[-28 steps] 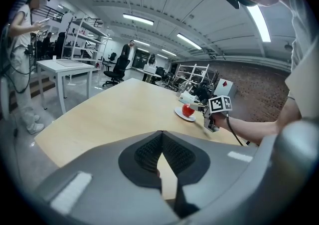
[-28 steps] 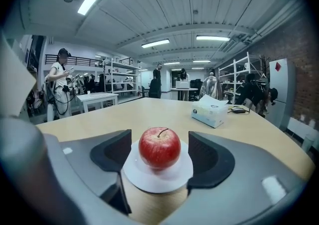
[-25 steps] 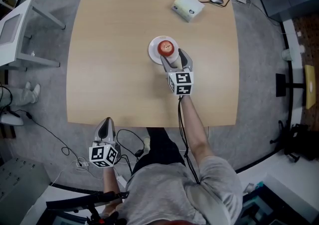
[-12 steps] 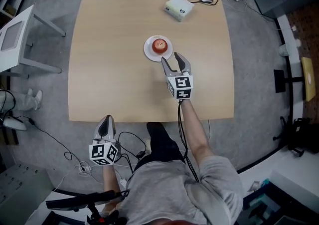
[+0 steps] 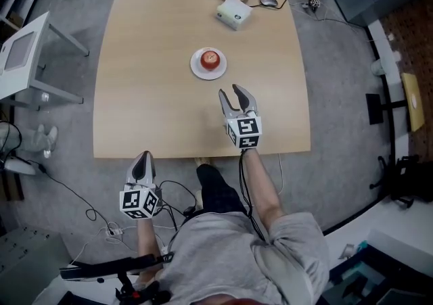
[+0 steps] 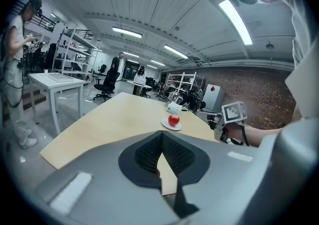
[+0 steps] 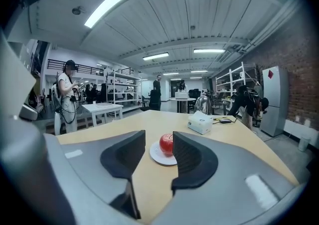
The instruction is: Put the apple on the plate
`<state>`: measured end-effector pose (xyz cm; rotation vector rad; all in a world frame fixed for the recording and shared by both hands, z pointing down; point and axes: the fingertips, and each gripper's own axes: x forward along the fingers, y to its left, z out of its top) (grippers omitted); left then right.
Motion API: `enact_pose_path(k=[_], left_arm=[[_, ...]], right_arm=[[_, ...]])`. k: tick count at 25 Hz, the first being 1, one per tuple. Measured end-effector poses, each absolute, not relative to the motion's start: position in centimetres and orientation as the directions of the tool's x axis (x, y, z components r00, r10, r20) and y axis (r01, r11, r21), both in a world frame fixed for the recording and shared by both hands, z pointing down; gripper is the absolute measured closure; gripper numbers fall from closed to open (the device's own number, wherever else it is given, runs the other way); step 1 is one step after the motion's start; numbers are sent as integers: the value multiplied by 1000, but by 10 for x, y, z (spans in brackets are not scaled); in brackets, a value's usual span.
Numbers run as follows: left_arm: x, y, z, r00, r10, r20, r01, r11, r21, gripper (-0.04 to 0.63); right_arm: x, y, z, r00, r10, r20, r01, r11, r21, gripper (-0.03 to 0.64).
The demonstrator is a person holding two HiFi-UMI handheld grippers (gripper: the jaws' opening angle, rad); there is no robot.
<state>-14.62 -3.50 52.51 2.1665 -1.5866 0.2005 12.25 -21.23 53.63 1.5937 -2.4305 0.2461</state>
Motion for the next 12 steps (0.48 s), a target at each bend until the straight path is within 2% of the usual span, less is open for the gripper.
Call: enact_pose_path(k=[12], left_arm=[[-138, -6, 499, 347, -880, 325, -930, -278, 241, 575]], right_arm=[[123, -129, 508, -396, -888, 233, -916, 399, -36, 502]])
